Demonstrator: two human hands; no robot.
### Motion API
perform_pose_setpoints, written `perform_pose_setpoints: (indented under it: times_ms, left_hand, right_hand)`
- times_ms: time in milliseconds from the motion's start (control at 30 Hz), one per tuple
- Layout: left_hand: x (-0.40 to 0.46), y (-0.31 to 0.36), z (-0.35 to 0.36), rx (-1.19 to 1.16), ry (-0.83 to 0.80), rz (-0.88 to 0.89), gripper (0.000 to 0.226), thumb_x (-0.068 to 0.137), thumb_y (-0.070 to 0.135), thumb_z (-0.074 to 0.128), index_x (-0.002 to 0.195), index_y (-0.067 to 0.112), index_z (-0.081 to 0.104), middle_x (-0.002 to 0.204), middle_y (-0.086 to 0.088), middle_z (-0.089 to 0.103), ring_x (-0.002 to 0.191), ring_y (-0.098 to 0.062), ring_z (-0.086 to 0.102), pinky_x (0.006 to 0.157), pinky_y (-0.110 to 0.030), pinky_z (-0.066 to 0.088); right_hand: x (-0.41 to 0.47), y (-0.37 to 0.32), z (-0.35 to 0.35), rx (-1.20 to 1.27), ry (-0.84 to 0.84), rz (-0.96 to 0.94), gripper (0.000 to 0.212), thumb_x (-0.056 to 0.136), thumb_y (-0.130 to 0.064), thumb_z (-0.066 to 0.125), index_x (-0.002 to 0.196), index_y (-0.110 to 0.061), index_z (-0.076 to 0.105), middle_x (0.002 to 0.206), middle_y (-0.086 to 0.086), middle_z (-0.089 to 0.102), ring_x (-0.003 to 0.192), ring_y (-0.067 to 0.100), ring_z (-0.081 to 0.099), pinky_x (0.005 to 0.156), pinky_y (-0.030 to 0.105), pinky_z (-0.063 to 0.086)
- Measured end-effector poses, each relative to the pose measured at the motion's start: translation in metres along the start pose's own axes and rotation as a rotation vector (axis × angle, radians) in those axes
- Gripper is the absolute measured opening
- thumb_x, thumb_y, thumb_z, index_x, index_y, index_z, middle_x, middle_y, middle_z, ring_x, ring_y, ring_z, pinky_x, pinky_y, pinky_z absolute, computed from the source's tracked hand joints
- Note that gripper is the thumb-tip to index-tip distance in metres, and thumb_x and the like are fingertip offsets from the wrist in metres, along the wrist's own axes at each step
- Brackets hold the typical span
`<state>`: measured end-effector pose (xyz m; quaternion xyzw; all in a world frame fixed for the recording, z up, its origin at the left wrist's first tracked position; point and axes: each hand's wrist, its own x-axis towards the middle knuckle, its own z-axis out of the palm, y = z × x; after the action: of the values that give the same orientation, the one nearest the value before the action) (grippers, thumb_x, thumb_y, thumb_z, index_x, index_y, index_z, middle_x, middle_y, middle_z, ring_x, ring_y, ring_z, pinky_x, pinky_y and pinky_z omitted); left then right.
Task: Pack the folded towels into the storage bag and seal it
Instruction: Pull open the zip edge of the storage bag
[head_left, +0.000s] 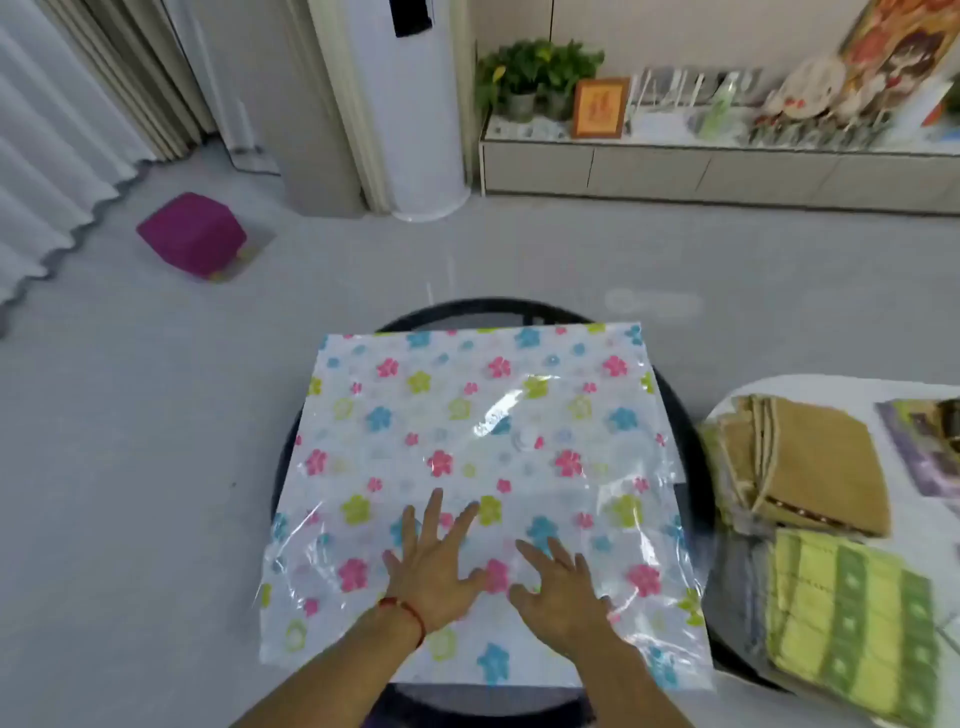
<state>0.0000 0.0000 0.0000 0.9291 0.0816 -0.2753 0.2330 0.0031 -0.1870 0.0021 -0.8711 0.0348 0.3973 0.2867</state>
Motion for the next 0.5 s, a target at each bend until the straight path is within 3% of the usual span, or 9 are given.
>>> perform_pose_setpoints:
  times_ms: [100, 200, 333, 500]
  left_hand:
    - [0.029, -0.028, 0.066, 0.197, -0.004, 0.005, 0.074, 0.088, 0.067, 0.038, 0.148, 0.059, -0.005, 0.161, 0.008, -0.028, 0.147, -0.035, -0.021, 0.109, -0.074, -0.006]
    - [0.042, -0.066, 0.136, 0.443, 0.135, 0.118, 0.071, 0.091, 0.064, 0.028, 0.152, 0.050, -0.005, 0.164, 0.000, -0.018, 0.149, -0.038, -0.014, 0.107, -0.076, 0.000]
    - [0.061, -0.100, 0.184, 0.509, 0.367, 0.277, 0.072, 0.094, 0.057, 0.036, 0.157, 0.037, 0.007, 0.166, -0.008, 0.000, 0.150, -0.042, -0.004, 0.105, -0.077, 0.009]
    - [0.067, -0.115, 0.206, 0.507, 0.499, 0.358, 0.071, 0.095, 0.057, 0.032, 0.157, 0.036, 0.006, 0.166, -0.008, 0.003, 0.150, -0.040, -0.001, 0.105, -0.077, 0.007]
  right_hand:
    - [0.044, 0.038, 0.052, -0.278, -0.026, -0.001, 0.068, 0.100, -0.063, 0.038, 0.161, -0.049, 0.011, 0.173, -0.005, -0.016, 0.157, 0.038, -0.019, 0.114, 0.080, -0.003]
    - [0.078, 0.079, 0.106, -0.459, 0.127, -0.126, 0.071, 0.101, -0.065, 0.028, 0.162, -0.045, -0.001, 0.171, 0.001, -0.023, 0.154, 0.043, -0.024, 0.114, 0.080, -0.004]
    - [0.105, 0.113, 0.151, -0.523, 0.468, -0.278, 0.072, 0.101, -0.060, 0.028, 0.165, -0.033, 0.011, 0.173, 0.011, -0.003, 0.156, 0.048, -0.009, 0.114, 0.080, 0.002]
    - [0.115, 0.129, 0.174, -0.526, 0.635, -0.353, 0.072, 0.100, -0.059, 0.031, 0.165, -0.031, 0.018, 0.174, 0.010, 0.005, 0.157, 0.047, -0.003, 0.115, 0.079, 0.004]
